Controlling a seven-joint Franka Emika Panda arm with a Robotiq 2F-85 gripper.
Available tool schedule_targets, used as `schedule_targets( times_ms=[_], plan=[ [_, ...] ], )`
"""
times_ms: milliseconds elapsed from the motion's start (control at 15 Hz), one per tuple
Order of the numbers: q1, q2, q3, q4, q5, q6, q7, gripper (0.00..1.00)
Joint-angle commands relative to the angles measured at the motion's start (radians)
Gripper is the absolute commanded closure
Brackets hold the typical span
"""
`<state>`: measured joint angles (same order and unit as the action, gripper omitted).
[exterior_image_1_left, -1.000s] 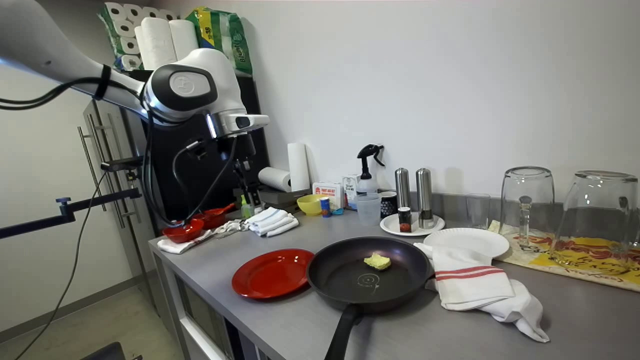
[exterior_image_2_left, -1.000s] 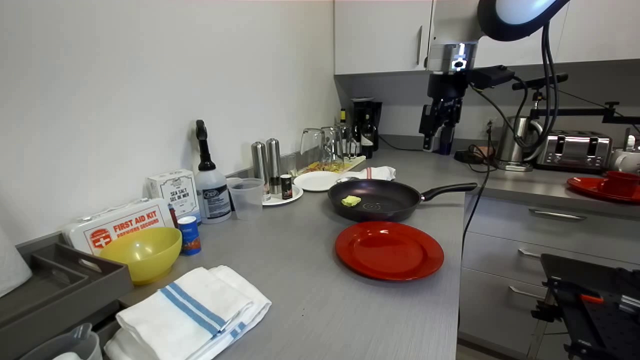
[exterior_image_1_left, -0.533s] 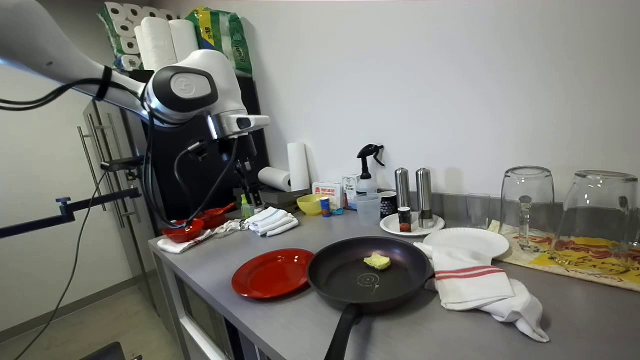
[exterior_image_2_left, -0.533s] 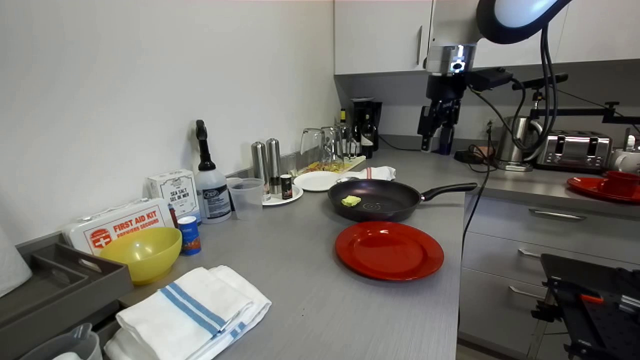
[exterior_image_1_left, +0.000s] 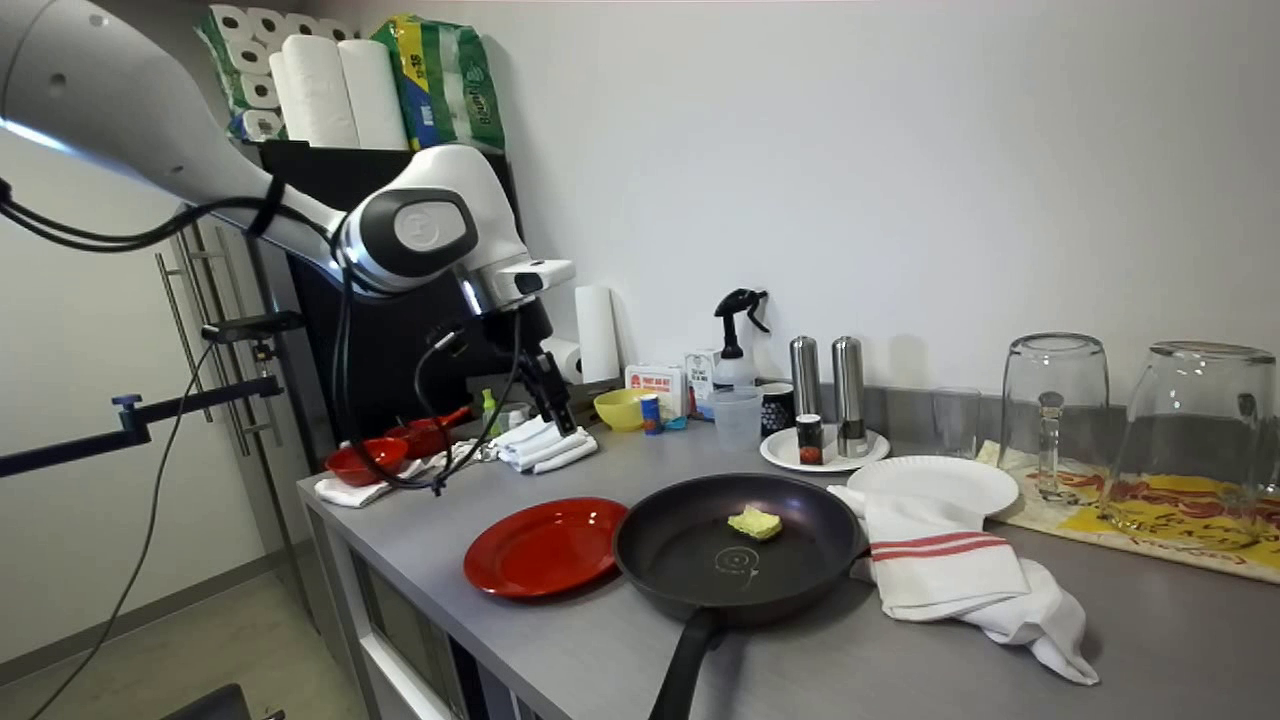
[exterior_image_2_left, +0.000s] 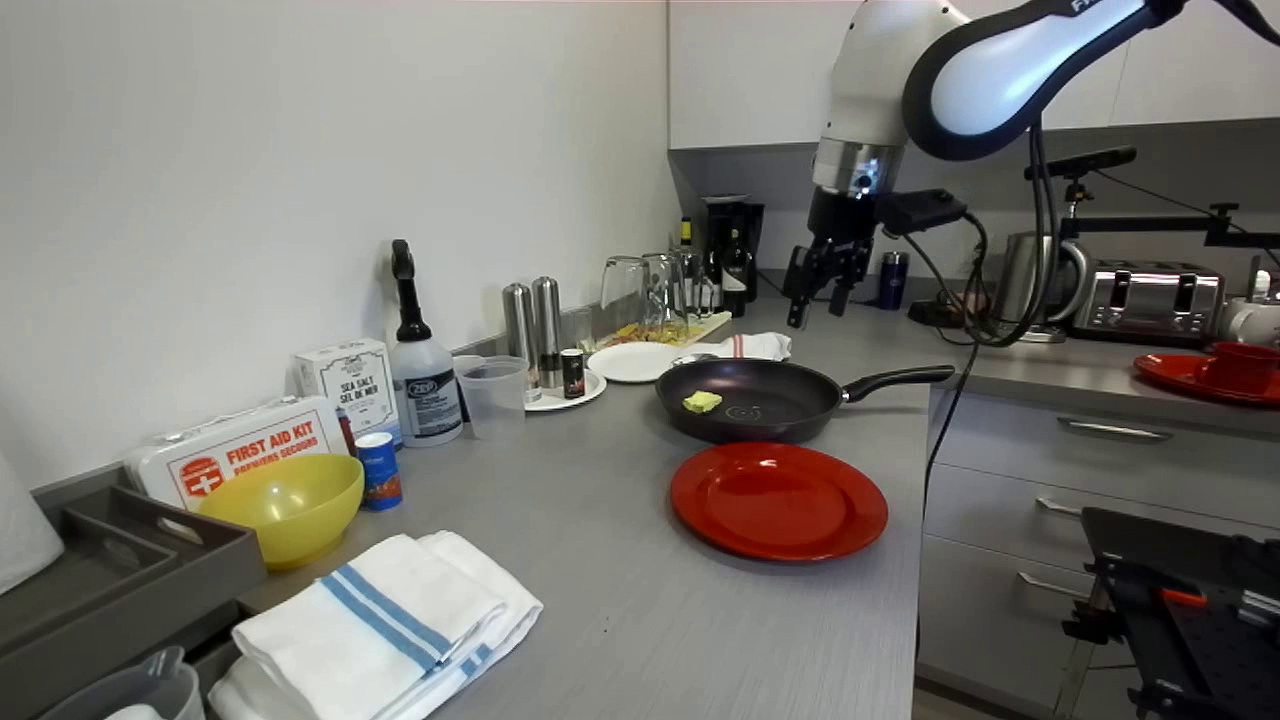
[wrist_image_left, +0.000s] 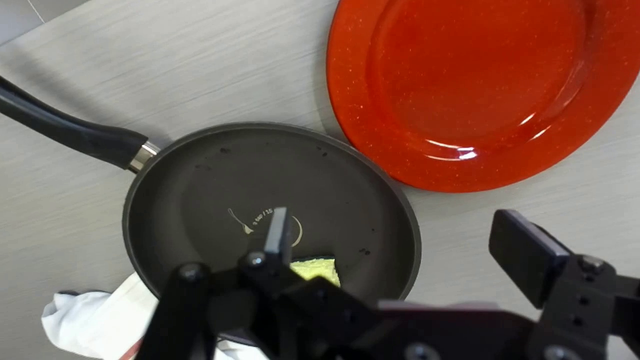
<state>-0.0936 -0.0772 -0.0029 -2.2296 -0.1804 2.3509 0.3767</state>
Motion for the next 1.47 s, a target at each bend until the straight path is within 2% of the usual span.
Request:
schedule_targets(
  times_ms=[0,600,867,1067,1400],
  plan=[
    [0.001,0.131,-0.019,0.103,-0.029,0.066,0.072,0.00],
    [0.044,0.392,-0.105,0.403,-0.027,0.091,0.110,0.00],
    [0.046,0.463,-0.117,0.506,-0.002,0.075,0.015,0.00],
    [0.035,0.493,-0.120,0.540,0.011,0.073,-0.047,0.00],
    [0.012,0.487,-0.132,0.521,0.019,0.076,-0.143,0.00]
  ],
)
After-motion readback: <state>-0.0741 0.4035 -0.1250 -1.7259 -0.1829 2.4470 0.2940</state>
